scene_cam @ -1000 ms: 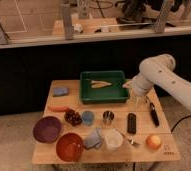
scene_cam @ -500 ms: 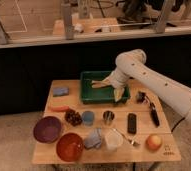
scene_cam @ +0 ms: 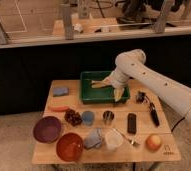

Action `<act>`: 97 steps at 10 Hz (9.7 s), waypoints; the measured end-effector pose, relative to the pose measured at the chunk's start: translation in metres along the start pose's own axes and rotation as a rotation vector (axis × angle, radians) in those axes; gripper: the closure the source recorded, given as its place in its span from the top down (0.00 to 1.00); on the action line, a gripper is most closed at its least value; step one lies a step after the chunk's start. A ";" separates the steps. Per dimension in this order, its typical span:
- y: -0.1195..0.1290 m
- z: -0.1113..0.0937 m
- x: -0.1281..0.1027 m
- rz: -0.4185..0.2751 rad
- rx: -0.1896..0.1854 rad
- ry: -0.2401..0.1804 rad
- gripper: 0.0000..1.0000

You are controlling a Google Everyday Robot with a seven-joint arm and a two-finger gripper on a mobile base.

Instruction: Place sponge in plastic cup

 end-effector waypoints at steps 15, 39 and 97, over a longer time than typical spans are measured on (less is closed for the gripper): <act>-0.140 0.025 -0.024 -0.056 0.111 -0.149 0.80; -0.217 0.147 -0.138 -0.149 0.070 -0.090 0.80; 0.038 0.043 -0.134 -0.678 0.101 -0.453 0.30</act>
